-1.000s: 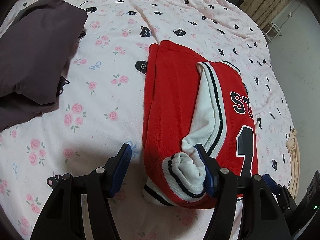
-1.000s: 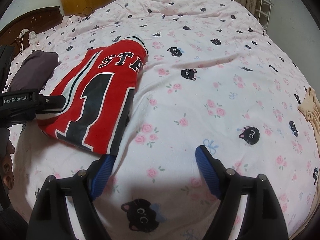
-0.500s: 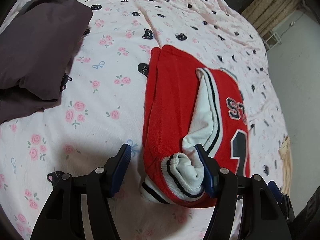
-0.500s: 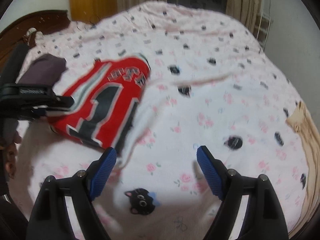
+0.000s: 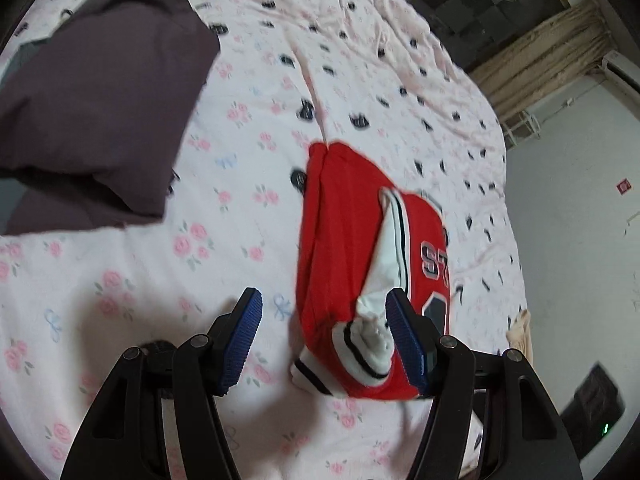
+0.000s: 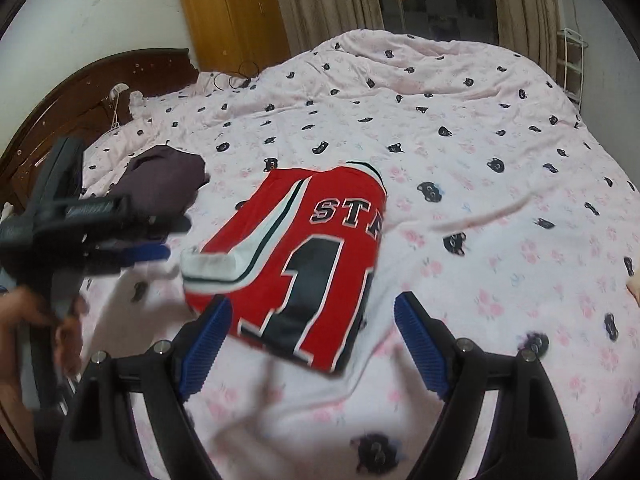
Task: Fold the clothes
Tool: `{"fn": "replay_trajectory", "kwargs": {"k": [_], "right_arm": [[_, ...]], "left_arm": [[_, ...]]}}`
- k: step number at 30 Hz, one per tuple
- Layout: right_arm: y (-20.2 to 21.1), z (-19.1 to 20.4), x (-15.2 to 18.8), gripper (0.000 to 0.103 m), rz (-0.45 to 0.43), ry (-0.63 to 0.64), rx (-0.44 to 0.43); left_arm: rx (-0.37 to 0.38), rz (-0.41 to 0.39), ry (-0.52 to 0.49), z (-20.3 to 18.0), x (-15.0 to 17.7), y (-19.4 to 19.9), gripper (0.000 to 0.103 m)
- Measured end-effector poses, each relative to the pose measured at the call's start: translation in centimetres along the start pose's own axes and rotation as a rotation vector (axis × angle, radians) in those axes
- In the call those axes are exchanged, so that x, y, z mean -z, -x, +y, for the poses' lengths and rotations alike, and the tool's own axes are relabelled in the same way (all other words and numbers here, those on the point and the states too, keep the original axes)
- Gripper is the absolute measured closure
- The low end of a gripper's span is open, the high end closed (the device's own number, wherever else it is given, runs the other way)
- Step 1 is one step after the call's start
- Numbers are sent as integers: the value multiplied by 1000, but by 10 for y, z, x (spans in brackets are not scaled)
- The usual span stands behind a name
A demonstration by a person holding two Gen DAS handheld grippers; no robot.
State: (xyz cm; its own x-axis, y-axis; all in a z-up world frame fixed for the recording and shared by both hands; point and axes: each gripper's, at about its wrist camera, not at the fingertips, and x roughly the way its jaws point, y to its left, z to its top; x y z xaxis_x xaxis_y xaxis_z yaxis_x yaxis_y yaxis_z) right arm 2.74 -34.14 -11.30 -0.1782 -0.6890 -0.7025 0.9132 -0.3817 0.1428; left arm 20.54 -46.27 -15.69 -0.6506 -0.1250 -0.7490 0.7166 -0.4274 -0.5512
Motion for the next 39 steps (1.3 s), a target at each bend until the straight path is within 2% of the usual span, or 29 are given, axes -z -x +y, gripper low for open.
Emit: {"fn": "replay_trajectory", "kwargs": {"k": [5, 8, 10, 12, 13, 15, 22, 25, 29, 31, 37, 39], "right_arm": [[-44, -5, 1, 18, 141, 2, 83], [-57, -10, 8, 18, 190, -19, 60], [-46, -19, 5, 18, 139, -70, -35], [-35, -40, -6, 18, 76, -182, -224], [-35, -52, -11, 18, 67, -249, -321], [-45, -71, -20, 18, 93, -364, -445], [-90, -126, -10, 17, 259, -708, -601], [-95, -129, 4, 17, 268, -740, -662], [-88, -128, 6, 17, 229, -725, -730], [-87, -126, 4, 17, 239, -714, -728], [-99, -107, 1, 17, 350, -605, -596], [-103, -98, 0, 15, 362, -571, -585]], "left_arm": [[-94, 52, -36, -4, 9, -15, 43], [-95, 58, -23, 0, 10, -14, 43], [-82, 59, -9, 3, 10, -13, 44], [-83, 60, -7, 3, 11, -15, 43], [-88, 61, -11, 3, 11, -16, 43], [-103, 64, -21, 2, 12, -18, 43], [-173, 77, -59, 0, 17, -30, 43], [-188, 80, -70, 0, 17, -32, 43], [-189, 83, -66, 1, 18, -33, 43], [-191, 84, -66, 1, 17, -33, 43], [-188, 86, -64, 2, 15, -33, 43], [-188, 86, -61, 2, 16, -33, 43]]}}
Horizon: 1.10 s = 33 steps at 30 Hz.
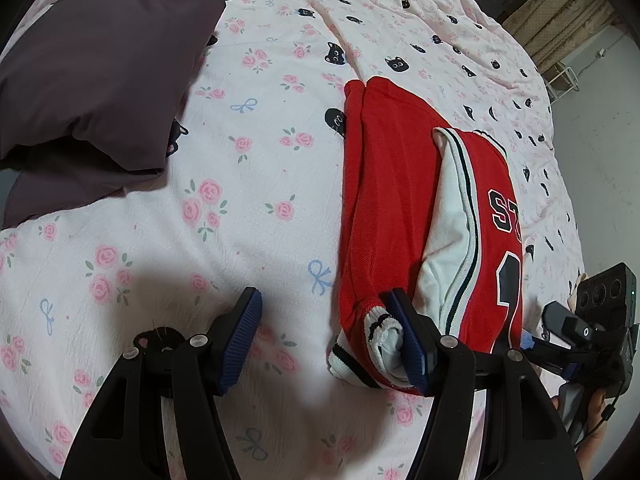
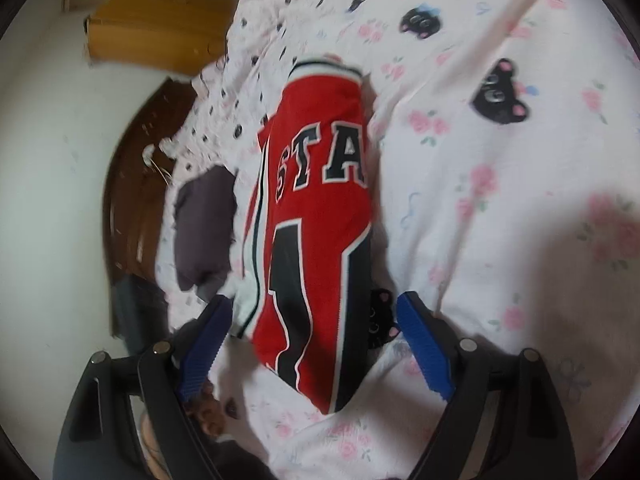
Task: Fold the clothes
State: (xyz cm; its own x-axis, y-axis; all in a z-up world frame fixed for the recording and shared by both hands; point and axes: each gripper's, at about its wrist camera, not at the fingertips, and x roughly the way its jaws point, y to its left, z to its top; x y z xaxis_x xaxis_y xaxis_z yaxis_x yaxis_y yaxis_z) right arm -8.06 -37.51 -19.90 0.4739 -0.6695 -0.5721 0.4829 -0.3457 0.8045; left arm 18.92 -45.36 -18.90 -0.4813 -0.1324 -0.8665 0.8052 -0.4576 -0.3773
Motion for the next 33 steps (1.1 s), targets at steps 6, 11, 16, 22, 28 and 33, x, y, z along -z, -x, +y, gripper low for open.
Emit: {"fn": "replay_trajectory", "kwargs": {"k": [6, 11, 16, 22, 28, 33], "right_arm": [[-12, 24, -3, 15, 25, 40, -34], [-23, 23, -3, 15, 58, 33, 17], [-17, 14, 4, 27, 38, -20, -7], [-15, 28, 6, 61, 73, -28, -57], [-28, 20, 4, 80, 79, -83, 3], [-18, 12, 0, 88, 75, -127, -13]], "left_arm": [[13, 2, 13, 2, 0, 0, 44], [28, 4, 21, 4, 0, 0, 44], [39, 6, 33, 6, -1, 1, 44], [62, 8, 61, 10, -2, 3, 44], [74, 4, 72, 13, 0, 5, 44], [127, -5, 130, 25, 0, 16, 44]]}}
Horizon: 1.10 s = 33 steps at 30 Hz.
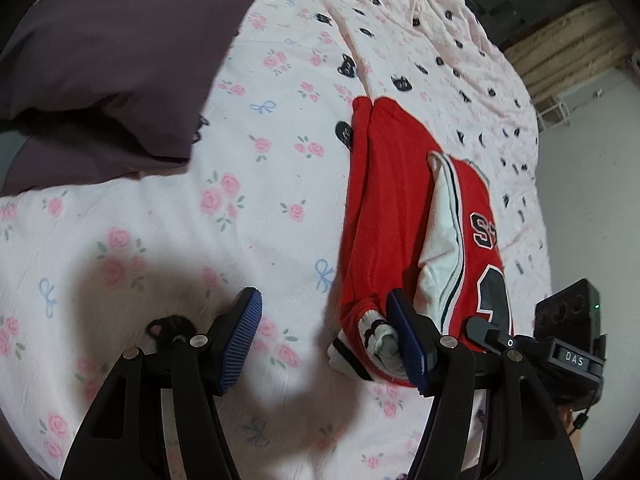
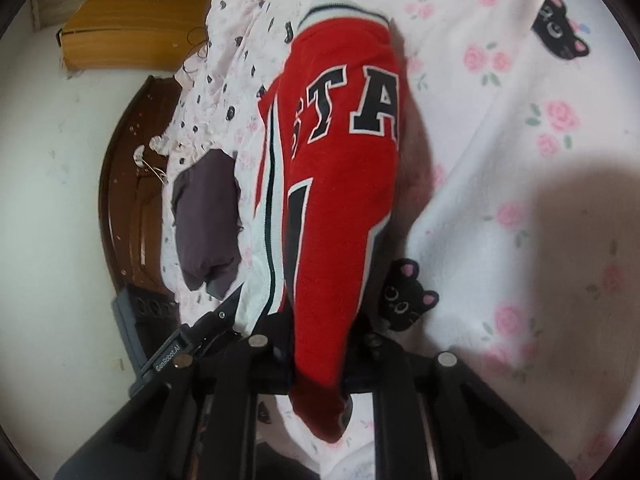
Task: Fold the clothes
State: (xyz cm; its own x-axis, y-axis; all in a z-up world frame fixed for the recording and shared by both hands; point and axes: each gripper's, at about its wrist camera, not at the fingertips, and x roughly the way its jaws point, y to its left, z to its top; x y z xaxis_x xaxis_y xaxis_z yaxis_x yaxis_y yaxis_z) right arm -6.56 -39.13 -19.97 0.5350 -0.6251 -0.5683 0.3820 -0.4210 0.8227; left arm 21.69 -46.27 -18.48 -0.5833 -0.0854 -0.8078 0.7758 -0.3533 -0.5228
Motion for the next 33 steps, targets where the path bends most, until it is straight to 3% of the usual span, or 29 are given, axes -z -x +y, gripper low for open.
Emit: {"fn": "replay_trajectory", "kwargs": {"k": [4, 5, 7, 9, 13, 24, 29, 31, 33], "right_arm": [[6, 5, -4, 84, 22, 2, 41], [6, 5, -5, 80, 29, 2, 67], [7, 4, -3, 63, 29, -1, 123], [6, -2, 1, 59, 28, -7, 136], [5, -14, 4, 59, 24, -24, 108], [-1, -15, 2, 63, 24, -6, 148], [7, -12, 2, 85, 12, -13, 150], [16, -3, -2, 89, 6, 1, 140], [23, 9, -7, 90, 10, 13, 126]], "left_arm": [[13, -3, 12, 4, -1, 4, 44], [13, -2, 12, 5, -1, 3, 44], [10, 1, 11, 5, -1, 1, 44], [2, 1, 6, 4, 0, 0, 44], [-8, 3, 0, 4, 0, -3, 44], [-15, 4, -14, 5, 1, -5, 44], [-14, 5, -11, 5, 1, -4, 44], [7, -3, 7, 6, 1, -1, 44], [76, 3, 60, 12, 2, 3, 44]]}}
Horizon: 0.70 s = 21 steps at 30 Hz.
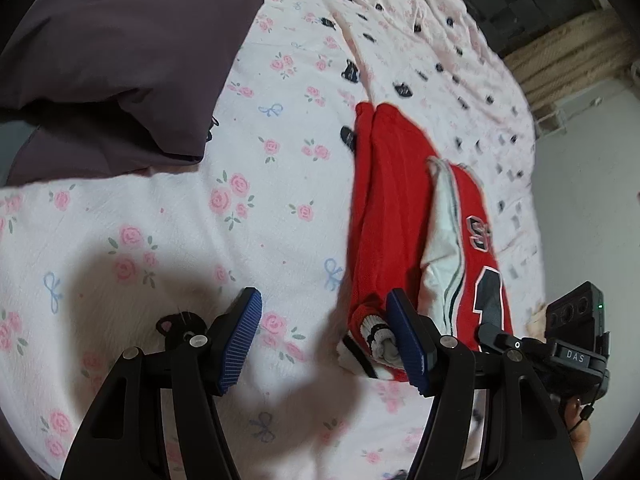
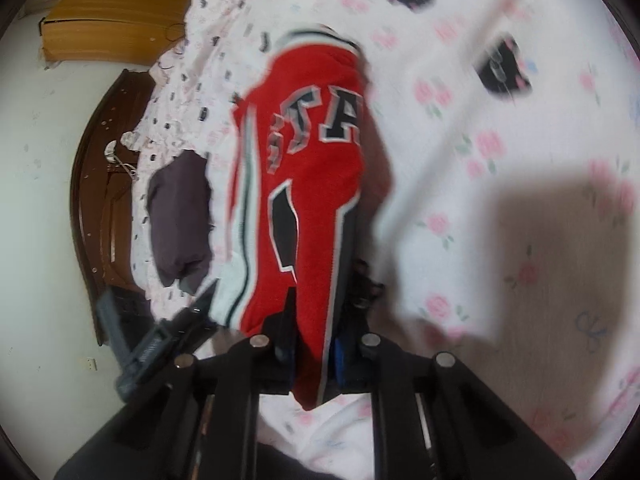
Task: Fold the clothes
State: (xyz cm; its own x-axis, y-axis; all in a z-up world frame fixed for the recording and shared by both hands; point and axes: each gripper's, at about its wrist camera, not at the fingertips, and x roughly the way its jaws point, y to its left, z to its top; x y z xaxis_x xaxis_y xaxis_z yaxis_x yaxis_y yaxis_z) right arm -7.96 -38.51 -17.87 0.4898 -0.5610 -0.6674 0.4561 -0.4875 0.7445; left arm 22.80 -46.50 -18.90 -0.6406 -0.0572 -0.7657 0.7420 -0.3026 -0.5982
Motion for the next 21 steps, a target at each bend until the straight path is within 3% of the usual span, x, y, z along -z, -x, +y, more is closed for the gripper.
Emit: {"fn": "replay_trajectory", "kwargs": {"k": [10, 16, 21], "right_arm": [[19, 35, -25, 90, 15, -3, -69], [20, 43, -28, 90, 10, -5, -89], [20, 43, -27, 90, 10, -4, -88]], "left_arm": [[549, 164, 449, 48, 29, 1, 44], [751, 206, 619, 46, 45, -21, 44], [803, 220, 704, 30, 51, -41, 44]]}}
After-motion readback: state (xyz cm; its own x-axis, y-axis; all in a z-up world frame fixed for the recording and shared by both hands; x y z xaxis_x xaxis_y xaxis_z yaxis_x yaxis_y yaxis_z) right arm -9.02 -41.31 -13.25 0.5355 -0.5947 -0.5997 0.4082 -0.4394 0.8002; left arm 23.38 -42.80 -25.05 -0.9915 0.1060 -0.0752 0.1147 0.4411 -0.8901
